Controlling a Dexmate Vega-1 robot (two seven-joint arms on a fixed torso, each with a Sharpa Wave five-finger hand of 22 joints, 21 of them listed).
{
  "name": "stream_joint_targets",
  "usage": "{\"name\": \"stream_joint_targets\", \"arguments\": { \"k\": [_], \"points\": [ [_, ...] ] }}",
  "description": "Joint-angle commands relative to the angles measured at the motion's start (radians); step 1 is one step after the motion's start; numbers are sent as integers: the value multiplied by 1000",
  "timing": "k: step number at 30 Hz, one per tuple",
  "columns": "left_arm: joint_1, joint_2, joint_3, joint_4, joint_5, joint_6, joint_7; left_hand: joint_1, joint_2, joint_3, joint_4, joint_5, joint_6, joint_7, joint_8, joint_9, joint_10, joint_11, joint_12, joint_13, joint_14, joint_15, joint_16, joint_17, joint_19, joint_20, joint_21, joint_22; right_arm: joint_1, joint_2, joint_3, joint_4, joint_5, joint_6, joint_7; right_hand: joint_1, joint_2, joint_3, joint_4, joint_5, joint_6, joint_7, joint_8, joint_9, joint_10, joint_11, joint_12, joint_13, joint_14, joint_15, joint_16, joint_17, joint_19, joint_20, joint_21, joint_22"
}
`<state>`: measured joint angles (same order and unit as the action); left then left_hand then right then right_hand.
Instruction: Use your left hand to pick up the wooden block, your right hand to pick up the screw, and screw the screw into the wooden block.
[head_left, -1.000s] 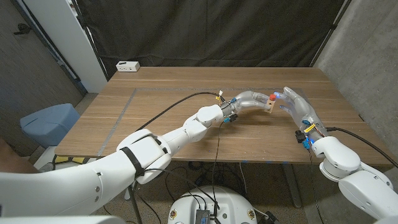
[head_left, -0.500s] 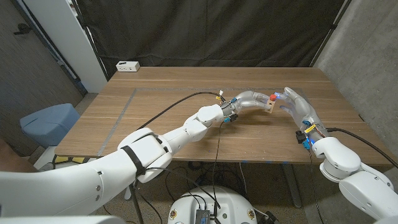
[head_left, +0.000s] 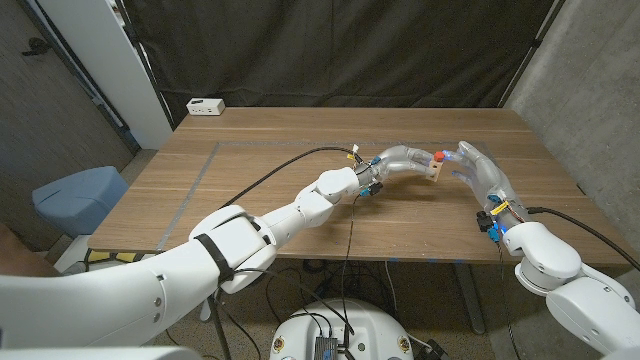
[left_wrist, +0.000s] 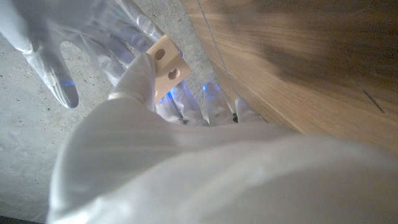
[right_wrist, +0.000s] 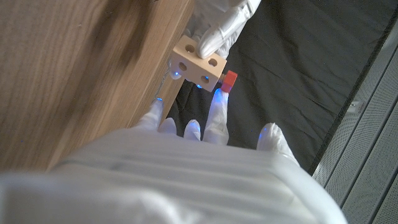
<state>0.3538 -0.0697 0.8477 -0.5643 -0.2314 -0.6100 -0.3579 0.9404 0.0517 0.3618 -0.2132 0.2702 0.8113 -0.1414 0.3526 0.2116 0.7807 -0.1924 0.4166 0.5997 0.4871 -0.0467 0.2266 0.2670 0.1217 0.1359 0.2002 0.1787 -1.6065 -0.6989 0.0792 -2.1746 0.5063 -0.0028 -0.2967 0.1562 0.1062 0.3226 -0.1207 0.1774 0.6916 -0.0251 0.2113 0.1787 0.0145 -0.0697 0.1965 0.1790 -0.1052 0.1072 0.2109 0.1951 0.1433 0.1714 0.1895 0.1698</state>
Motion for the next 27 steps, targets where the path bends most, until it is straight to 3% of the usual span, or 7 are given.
{"name": "stream_joint_targets", "arguments": {
  "k": [1,27],
  "points": [
    [8,8,-1,-16,-1,11,0,-67,78,64,62,4,75,20,24,5,10,2,27,3,7,-60,-3,2,6,0,5,4,-11,4,4,-10,-4,-7,-4,4,6,5,-1,2,16,1,8,2,8,-3,10,3,7,4,5,3,6,2,6,1],
    [-1,-5,-5,16,-11,4,-12,-70,80,66,63,4,77,18,24,5,11,4,27,1,8,-61,-4,2,6,1,5,4,-39,8,23,-32,-4,-9,15,6,8,8,-1,2,57,13,8,3,40,-7,13,3,31,0,11,2,22,-3,8,1]
  ]
}}
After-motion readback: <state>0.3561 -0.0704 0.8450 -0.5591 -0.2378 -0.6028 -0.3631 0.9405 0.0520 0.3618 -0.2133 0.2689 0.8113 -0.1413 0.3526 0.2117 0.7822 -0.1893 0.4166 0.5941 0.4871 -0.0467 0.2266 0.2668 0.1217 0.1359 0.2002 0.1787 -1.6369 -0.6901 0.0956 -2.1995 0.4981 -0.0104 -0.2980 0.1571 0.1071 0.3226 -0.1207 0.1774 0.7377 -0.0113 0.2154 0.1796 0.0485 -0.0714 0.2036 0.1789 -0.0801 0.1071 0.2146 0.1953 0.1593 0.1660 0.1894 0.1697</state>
